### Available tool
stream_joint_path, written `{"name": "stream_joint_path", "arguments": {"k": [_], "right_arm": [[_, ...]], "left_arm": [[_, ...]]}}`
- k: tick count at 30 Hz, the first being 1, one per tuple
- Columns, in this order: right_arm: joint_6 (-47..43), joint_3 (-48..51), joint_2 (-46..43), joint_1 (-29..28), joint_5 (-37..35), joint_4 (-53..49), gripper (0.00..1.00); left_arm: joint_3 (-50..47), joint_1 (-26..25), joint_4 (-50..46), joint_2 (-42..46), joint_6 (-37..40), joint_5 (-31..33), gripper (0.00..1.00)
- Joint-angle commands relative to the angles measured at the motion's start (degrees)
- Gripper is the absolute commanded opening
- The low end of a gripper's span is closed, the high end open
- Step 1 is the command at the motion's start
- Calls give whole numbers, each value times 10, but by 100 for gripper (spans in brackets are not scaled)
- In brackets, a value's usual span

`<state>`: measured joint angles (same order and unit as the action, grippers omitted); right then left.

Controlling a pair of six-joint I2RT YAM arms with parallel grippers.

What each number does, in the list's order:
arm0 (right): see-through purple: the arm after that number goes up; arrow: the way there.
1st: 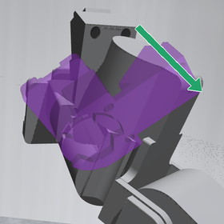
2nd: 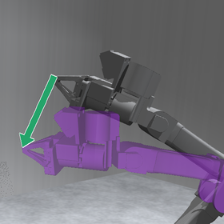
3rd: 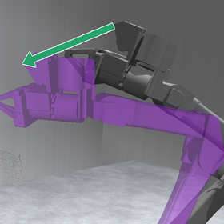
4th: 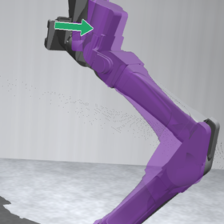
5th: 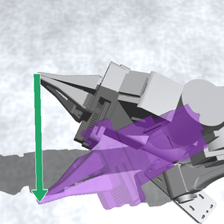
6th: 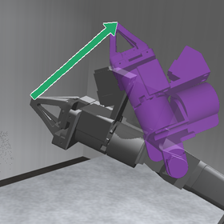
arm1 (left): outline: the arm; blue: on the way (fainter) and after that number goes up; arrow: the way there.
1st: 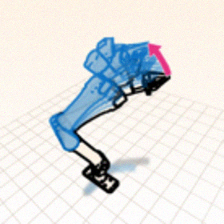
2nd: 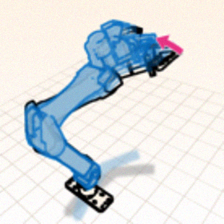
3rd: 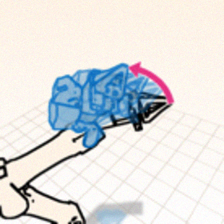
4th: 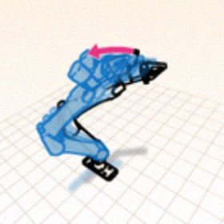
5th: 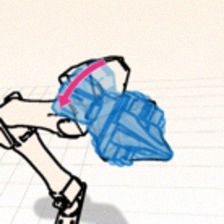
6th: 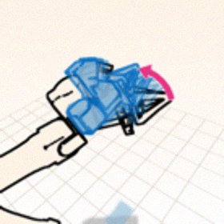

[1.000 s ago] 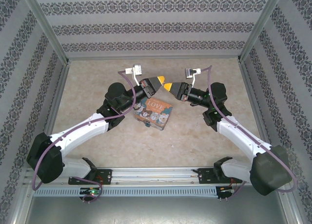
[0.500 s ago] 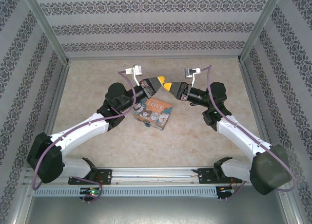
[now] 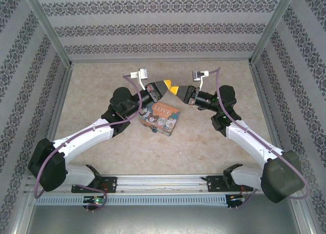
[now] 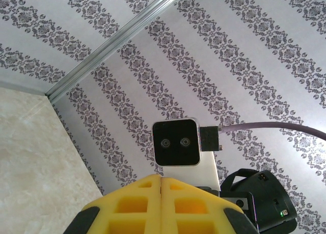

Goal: Unlock a padlock with a key

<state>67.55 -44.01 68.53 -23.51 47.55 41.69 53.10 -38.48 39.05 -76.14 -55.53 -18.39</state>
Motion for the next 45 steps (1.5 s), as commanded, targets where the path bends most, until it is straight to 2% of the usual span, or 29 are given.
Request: {"name": "stream_joint_path", "arguments": {"k": [1, 5, 11, 18, 24, 28, 31, 35, 45], "right_arm": [[-13, -8, -1, -3, -14, 12, 0], [-27, -7, -3, -3, -16, -15, 0], [-92, 1, -23, -2, -24, -93, 0], [-196, 22, -43, -2, -44, -216, 0], [-262, 42, -26, -7, -63, -276, 0], [-279, 56, 9, -14, -68, -275, 0], [-284, 61, 50, -22, -70, -263, 0], [-267, 61, 107, -31, -61, -228, 0], [-255, 30, 210, -42, -57, -202, 0]], "left_arm": [[-5, 6, 35, 6, -6, -7, 0], [-6, 7, 37, 8, -5, -7, 0], [-20, 23, 16, 37, 8, 3, 31], [-56, 63, -80, 121, 53, 29, 51], [-89, 69, -266, 209, 177, 106, 58], [-135, 70, -335, 255, 231, 153, 63], [-181, 71, -345, 280, 248, 162, 65], [-244, 71, -320, 293, 258, 135, 68], [-311, 70, -273, 261, 285, 68, 68]]}}
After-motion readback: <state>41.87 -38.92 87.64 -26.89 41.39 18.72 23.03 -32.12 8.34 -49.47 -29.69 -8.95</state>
